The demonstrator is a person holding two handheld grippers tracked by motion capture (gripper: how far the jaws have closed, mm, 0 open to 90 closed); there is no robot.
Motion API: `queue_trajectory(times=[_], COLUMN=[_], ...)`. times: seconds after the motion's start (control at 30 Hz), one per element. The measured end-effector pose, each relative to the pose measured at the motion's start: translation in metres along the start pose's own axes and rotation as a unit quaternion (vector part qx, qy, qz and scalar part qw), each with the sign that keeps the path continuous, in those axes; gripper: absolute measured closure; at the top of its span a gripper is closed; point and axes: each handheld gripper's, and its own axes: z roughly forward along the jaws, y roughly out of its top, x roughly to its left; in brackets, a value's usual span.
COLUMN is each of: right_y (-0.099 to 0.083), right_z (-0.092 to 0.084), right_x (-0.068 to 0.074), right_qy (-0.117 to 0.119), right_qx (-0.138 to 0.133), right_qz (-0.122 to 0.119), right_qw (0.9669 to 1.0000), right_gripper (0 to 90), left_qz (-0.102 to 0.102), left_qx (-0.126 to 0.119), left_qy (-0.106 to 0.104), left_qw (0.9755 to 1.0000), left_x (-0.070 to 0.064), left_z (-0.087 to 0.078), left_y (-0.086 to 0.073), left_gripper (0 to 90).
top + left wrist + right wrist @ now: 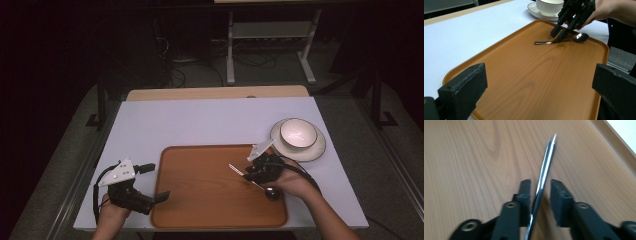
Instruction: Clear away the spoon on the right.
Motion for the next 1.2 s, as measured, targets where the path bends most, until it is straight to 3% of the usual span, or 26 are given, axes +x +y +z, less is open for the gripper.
queue_trajectory(times=[0.03, 0.1, 0.17, 0.27, 0.4, 0.53, 0.63, 0.67, 0.73, 0.77, 0.8, 0.83, 0.87, 0.93, 1.0, 1.03, 1.07, 1.2], right_y=[0.001, 0.001, 0.001, 0.001, 0.0, -0.003, -0.005, -0.007, -0.008, -0.011, -0.011, -0.015, -0.015, -0.021, -0.023, -0.026, -0.026, -0.038], right_z=[0.002, 0.002, 0.003, -0.001, -0.009, -0.025, -0.034, -0.043, -0.047, -0.055, -0.055, -0.061, -0.061, -0.067, -0.07, -0.074, -0.074, -0.085], right_x=[0.001, 0.002, 0.003, 0.004, 0.003, 0.001, 0.002, 0.004, 0.005, 0.007, 0.007, 0.009, 0.009, 0.01, 0.01, 0.011, 0.011, 0.011], right_qy=[0.001, 0.0, -0.007, -0.021, -0.029, -0.041, -0.048, -0.05, -0.053, -0.064, -0.064, -0.068, -0.068, -0.066, -0.067, -0.071, -0.071, -0.082], right_qx=[-0.002, -0.003, -0.007, -0.024, -0.048, -0.099, -0.116, -0.136, -0.146, -0.162, -0.162, -0.179, -0.179, -0.197, -0.203, -0.212, -0.212, -0.232], right_qz=[-0.001, 0.001, 0.008, 0.018, 0.03, 0.044, 0.046, 0.049, 0.05, 0.05, 0.05, 0.054, 0.054, 0.063, 0.063, 0.066, 0.066, 0.075], right_qw=[1.0, 1.0, 0.9999, 0.9993, 0.998, 0.9932, 0.9911, 0.9883, 0.9866, 0.9834, 0.9834, 0.98, 0.98, 0.9761, 0.9749, 0.9723, 0.9723, 0.9663], right_gripper=[52.7, 48.3, 33.0, 17.0, 13.3, 11.1, 11.0, 10.8, 10.6, 10.5, 10.5, 10.9, 10.9, 11.2, 11.1, 10.9, 10.9, 10.4], left_qz=[-0.001, -0.002, -0.002, 0.001, 0.001, -0.001, -0.001, 0.0, 0.0, 0.0, 0.0, 0.0, 0.0, 0.0, -0.001, 0.0, 0.0, -0.002], left_qx=[-0.003, -0.005, -0.006, -0.002, -0.001, -0.004, -0.004, -0.004, -0.004, -0.004, -0.004, -0.003, -0.003, -0.005, -0.005, -0.005, -0.005, -0.004], left_qy=[-0.001, -0.001, -0.001, -0.004, -0.004, -0.002, -0.002, -0.002, -0.002, -0.002, -0.002, -0.002, -0.002, -0.001, 0.0, 0.001, 0.001, 0.004], left_qw=[1.0, 1.0, 1.0, 1.0, 1.0, 1.0, 1.0, 1.0, 1.0, 1.0, 1.0, 1.0, 1.0, 1.0, 1.0, 1.0, 1.0, 1.0], left_x=[0.001, 0.001, 0.001, -0.001, -0.001, -0.001, 0.0, 0.0, 0.0, 0.0, 0.0, 0.0, 0.0, -0.001, -0.001, -0.001, -0.001, -0.002], left_z=[-0.002, -0.002, -0.002, -0.001, -0.001, -0.001, -0.002, -0.002, -0.002, -0.002, -0.002, -0.003, -0.003, -0.004, -0.004, -0.005, -0.005, -0.007], left_y=[-0.001, -0.001, -0.001, 0.0, 0.0, 0.0, 0.0, 0.0, -0.001, -0.001, -0.001, -0.001, -0.001, -0.001, -0.002, -0.002, -0.002, -0.003], left_gripper=[0.0, 0.0, 0.0, 0.0, 0.0, 0.0, 0.0, 0.0, 0.0, 0.0, 0.0, 0.0, 0.0, 0.0, 0.0, 0.0, 0.0, 0.0])
